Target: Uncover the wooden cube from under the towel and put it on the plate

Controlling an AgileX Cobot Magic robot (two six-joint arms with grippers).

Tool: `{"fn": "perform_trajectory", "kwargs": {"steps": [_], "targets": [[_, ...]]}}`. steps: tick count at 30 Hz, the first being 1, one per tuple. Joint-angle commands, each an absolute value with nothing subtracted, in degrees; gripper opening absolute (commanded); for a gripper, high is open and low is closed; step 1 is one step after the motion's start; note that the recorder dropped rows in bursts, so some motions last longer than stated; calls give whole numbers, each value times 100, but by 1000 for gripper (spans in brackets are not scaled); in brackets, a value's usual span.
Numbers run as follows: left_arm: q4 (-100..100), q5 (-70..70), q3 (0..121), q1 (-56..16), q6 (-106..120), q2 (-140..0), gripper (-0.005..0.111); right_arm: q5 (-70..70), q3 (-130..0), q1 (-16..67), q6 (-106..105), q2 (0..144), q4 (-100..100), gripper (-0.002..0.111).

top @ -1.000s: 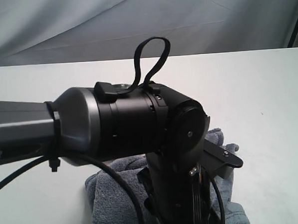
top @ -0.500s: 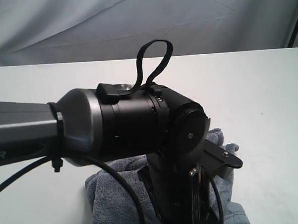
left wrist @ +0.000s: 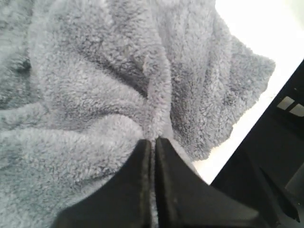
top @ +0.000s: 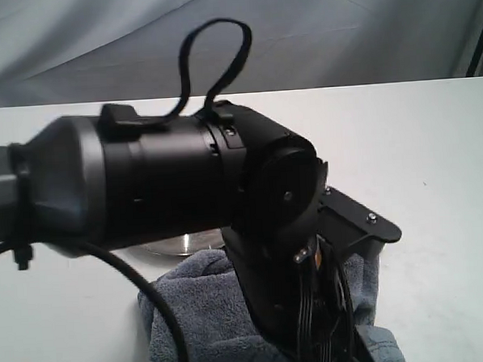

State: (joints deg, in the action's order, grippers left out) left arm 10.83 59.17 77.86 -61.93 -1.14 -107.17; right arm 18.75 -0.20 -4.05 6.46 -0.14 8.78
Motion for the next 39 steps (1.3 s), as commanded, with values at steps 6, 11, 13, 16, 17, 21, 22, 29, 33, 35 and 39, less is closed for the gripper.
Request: {"fn": "perform_trajectory", "kwargs": {"steps": [6, 11, 13, 16, 17, 21, 22, 29, 33, 35, 39], "targets": [[108, 5559, 7829, -6222, -148, -9624, 0, 1868, 0, -399, 615, 0, 823, 0], [-487, 5519, 7829, -6222, -417, -9193, 0, 1868, 0, -399, 615, 0, 823, 0], [-908, 5530, 7829, -6222, -822, -9066, 0, 1868, 0, -399, 615, 0, 823, 0], [-1483, 5651, 7829, -6222, -1337, -9009, 0, 1868, 0, -399, 615, 0, 823, 0], [-1637, 5686, 7829, -6222, -1415, -9009, 0, 1868, 0, -399, 615, 0, 823, 0], [-2035, 5825, 7829, -6222, -1767, -8998, 0, 1868, 0, -399, 615, 0, 823, 0], [-2074, 5848, 7829, -6222, -1838, -8998, 0, 1868, 0, -399, 615, 0, 823, 0], [-2382, 6049, 7829, -6222, -2223, -8998, 0, 1868, 0, -399, 615, 0, 823, 0], [-2791, 6409, 7829, -6222, -2314, -9011, 0, 1868, 0, -399, 615, 0, 823, 0], [-3049, 6439, 7807, -6222, -2485, -9011, 0, 1868, 0, -399, 615, 0, 823, 0], [-3465, 6425, 7701, -6199, -2889, -9011, 0, 1868, 0, -399, 615, 0, 823, 0]]}}
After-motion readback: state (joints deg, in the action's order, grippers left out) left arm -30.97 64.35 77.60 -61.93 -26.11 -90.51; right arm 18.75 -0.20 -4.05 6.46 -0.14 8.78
